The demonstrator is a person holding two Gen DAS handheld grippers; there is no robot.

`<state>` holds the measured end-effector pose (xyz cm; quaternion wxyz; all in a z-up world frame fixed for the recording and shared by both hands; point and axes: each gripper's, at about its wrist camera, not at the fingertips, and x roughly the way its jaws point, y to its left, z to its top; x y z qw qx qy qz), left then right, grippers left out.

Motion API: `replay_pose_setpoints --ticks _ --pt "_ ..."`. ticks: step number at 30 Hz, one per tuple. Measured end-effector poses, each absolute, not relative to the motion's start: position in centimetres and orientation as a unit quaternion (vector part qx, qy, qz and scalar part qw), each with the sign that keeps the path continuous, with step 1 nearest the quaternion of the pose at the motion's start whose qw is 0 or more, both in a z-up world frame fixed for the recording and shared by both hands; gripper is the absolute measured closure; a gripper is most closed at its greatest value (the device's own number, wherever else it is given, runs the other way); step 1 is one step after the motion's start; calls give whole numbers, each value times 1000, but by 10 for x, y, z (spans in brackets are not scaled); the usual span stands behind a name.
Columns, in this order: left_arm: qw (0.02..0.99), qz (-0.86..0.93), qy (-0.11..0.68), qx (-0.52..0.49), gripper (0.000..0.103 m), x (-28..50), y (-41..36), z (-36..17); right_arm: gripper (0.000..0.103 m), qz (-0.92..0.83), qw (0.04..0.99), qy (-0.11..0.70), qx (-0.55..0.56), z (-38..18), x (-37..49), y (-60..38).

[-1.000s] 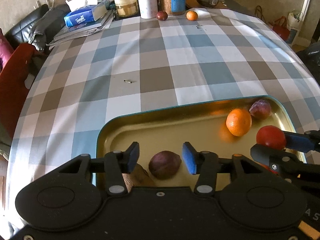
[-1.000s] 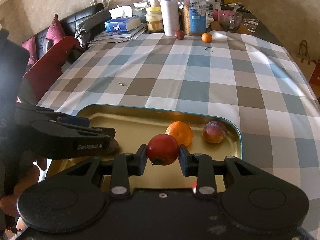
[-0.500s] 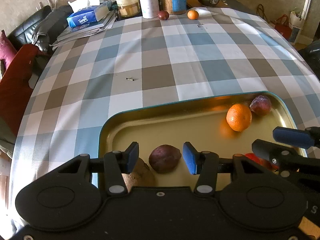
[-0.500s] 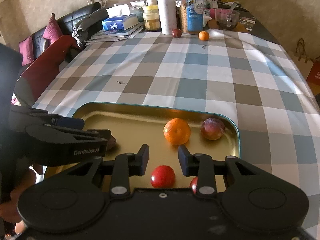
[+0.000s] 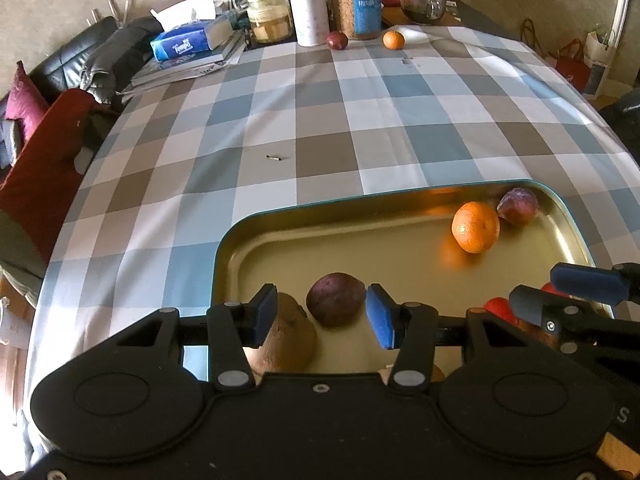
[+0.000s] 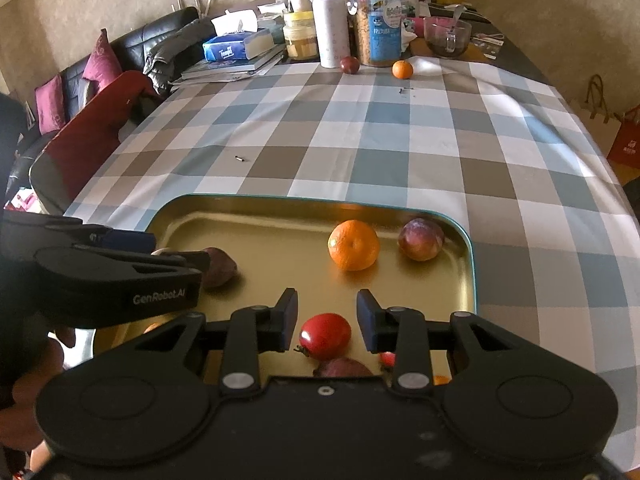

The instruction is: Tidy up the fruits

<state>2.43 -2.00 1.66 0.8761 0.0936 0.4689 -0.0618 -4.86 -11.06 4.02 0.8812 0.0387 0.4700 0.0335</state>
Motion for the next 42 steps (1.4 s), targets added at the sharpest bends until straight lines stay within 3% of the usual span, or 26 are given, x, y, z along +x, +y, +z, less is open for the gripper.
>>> replay_pose_setpoints --ticks 17,42 --pt "907 -43 412 75 41 -39 -12 32 67 7 899 435 40 46 -107 -103" --pt "918 -32 393 47 41 -94 -7 14 67 -18 910 413 42 37 -166 -99"
